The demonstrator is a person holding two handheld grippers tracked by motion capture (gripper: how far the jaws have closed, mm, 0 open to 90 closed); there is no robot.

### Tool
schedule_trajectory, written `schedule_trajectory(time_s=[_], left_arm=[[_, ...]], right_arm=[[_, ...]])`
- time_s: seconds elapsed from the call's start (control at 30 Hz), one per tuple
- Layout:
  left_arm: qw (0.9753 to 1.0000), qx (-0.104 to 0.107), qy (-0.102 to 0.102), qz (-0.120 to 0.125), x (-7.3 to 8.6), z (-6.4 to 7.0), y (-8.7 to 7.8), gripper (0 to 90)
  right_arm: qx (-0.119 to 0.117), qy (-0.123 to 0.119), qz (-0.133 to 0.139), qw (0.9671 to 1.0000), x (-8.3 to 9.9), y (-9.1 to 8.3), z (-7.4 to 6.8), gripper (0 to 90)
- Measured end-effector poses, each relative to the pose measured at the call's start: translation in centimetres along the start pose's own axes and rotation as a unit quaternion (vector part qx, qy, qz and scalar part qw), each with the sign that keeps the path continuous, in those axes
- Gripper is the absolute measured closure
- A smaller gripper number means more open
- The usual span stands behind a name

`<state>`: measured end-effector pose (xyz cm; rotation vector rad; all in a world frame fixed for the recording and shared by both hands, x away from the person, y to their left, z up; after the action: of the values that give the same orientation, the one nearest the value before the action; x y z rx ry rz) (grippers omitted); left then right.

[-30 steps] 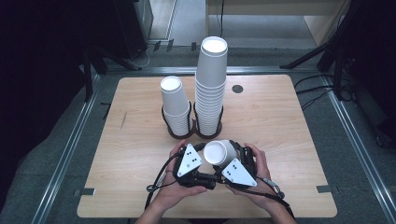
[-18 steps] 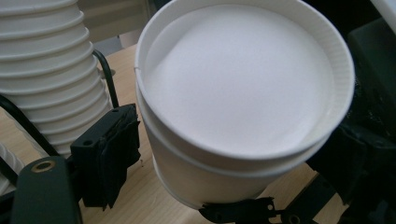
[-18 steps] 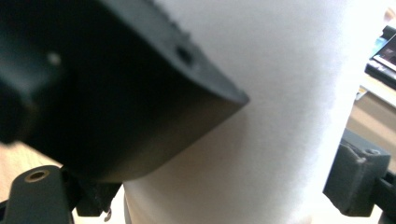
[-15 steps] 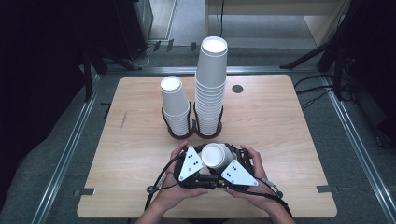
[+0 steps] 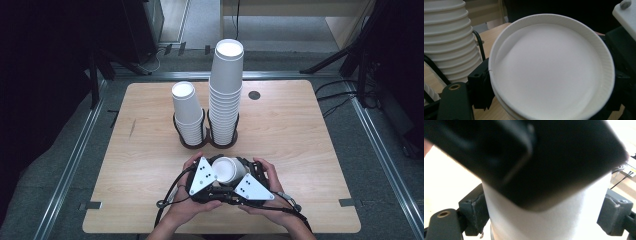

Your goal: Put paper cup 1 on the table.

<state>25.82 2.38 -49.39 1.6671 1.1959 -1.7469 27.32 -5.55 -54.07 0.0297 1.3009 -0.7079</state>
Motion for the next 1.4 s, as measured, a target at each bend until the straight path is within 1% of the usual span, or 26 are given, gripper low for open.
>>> schedule_trajectory(time_s=[0.03,0.2,0.23,0.4,0.47,0.57,0.7,0.77,0.8,0.87,0.97,1.03,1.1,1.13,1.17,1.2,1.23,1.33,1.4], left_arm=[[1.0,0.001,-0.002,0.0,0.0,0.0,0.0,18.1],[1.0,0.003,-0.006,0.004,-0.1,-0.1,-0.1,19.1],[0.9999,0.005,-0.012,0.006,-0.2,-0.1,-0.1,19.5],[0.9998,0.008,-0.016,0.008,-0.2,-0.1,-0.2,20.3],[0.9997,0.011,-0.02,0.009,-0.2,-0.2,-0.2,20.9],[0.9992,0.018,-0.034,0.011,-0.2,-0.4,-0.2,21.7],[0.999,0.023,-0.037,0.011,-0.3,-0.4,-0.3,22.2],[0.9989,0.017,-0.04,0.018,-0.4,-0.4,-0.4,22.6],[0.9988,0.017,-0.042,0.02,-0.5,-0.5,-0.5,22.8],[0.9986,0.017,-0.046,0.021,-0.6,-0.5,-0.5,23.0],[0.9985,0.018,-0.047,0.021,-0.5,-0.6,-0.5,23.2],[0.9983,0.021,-0.05,0.02,-0.6,-0.6,-0.5,23.4],[0.9979,0.024,-0.057,0.023,-0.7,-0.6,-0.6,23.5],[0.9979,0.024,-0.057,0.023,-0.7,-0.6,-0.6,23.5],[0.9975,0.026,-0.061,0.025,-0.8,-0.6,-0.6,23.5],[0.9971,0.029,-0.065,0.026,-0.9,-0.6,-0.7,23.5],[0.9967,0.031,-0.07,0.027,-0.9,-0.7,-0.8,23.5],[0.996,0.035,-0.078,0.027,-1.0,-1.0,-0.8,23.6],[0.9959,0.033,-0.079,0.027,-1.0,-1.0,-0.8,23.6]], right_arm=[[-0.003,0.004,0.001,1.0,0.0,0.0,0.0,13.0],[-0.008,0.009,0.006,0.9999,-0.1,-0.1,0.0,12.5],[-0.008,0.01,0.009,0.9999,-0.1,-0.2,0.0,12.2],[-0.01,0.012,0.013,0.9998,-0.2,-0.3,0.0,11.4],[-0.013,0.015,0.015,0.9997,-0.2,-0.3,0.0,10.9],[-0.018,0.022,0.02,0.9994,-0.3,-0.3,0.0,9.3],[-0.017,0.025,0.022,0.9993,-0.3,-0.3,-0.1,8.2],[-0.018,0.034,0.03,0.9988,-0.3,-0.4,-0.1,6.8],[-0.016,0.039,0.034,0.9985,-0.3,-0.4,0.0,6.1],[-0.021,0.05,0.047,0.9974,-0.3,-0.5,0.2,5.7],[-0.028,0.057,0.055,0.9964,-0.2,-0.4,0.2,5.2],[-0.032,0.065,0.061,0.9955,-0.2,-0.4,0.2,2.9],[-0.033,0.066,0.063,0.9953,-0.3,-0.5,0.1,0.0],[-0.033,0.066,0.063,0.9953,-0.3,-0.5,0.1,0.0],[-0.03,0.065,0.064,0.9954,-0.4,-0.5,0.1,0.0],[-0.016,0.062,0.064,0.9959,-0.4,-0.5,0.3,0.0],[-0.008,0.063,0.063,0.9959,-0.4,-0.4,0.3,0.0],[-0.002,0.061,0.07,0.9957,-0.3,-0.4,0.4,0.0],[0.001,0.057,0.074,0.9956,-0.3,-0.3,0.4,0.0]])
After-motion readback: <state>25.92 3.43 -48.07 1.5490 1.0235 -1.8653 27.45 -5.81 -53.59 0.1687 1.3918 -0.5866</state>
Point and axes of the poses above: each handheld gripper's, and its own axes: y roughly forward along the jaws, x roughly out of its underside, z roughly to its right, the point moved 7 cm from there along y, roughly forward along the jaws, and after that the axes turned 14 degrees about -x, right-handed, at the moved point
